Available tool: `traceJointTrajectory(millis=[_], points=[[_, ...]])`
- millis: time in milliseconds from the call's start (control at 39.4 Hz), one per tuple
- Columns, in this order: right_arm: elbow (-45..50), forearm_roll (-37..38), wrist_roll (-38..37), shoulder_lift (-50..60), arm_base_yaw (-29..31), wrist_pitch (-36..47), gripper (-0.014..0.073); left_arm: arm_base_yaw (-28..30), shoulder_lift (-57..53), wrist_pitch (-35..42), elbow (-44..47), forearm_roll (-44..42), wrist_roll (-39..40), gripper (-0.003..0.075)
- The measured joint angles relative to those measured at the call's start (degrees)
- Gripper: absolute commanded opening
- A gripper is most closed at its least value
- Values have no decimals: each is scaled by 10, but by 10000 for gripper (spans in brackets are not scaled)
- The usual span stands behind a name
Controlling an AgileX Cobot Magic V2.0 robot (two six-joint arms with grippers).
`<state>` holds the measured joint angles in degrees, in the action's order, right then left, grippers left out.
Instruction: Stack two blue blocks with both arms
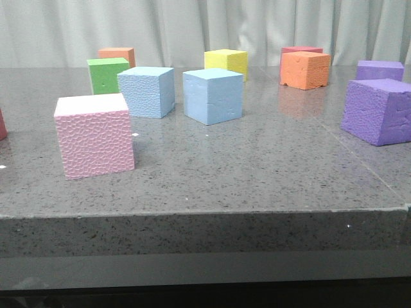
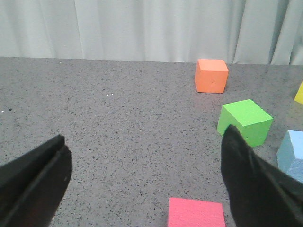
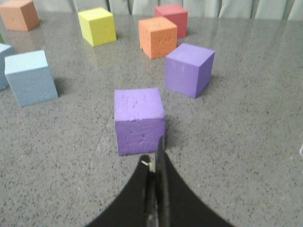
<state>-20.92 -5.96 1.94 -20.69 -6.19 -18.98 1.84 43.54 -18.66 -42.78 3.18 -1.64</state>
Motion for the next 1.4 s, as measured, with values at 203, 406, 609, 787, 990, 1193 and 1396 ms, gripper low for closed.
traceJointTrajectory(millis=[203,406,609,787,990,1193,1396], points=[[1,0,0,1,0,10,-67,-11,32,-7,-31,23,0,619],[1,0,0,1,0,11,-67,-93,112,-24,-93,24,-1,619],[1,0,0,1,0,11,-67,-190,222,-47,-179,21,-3,619],[1,0,0,1,0,12,-67,-235,336,-126,-280,20,-4,619],[1,0,0,1,0,12,-67,-263,443,-217,-384,19,-4,619],[1,0,0,1,0,12,-67,-285,515,-259,-454,18,-4,619],[1,0,0,1,0,12,-67,-287,576,-302,-515,18,-4,619]])
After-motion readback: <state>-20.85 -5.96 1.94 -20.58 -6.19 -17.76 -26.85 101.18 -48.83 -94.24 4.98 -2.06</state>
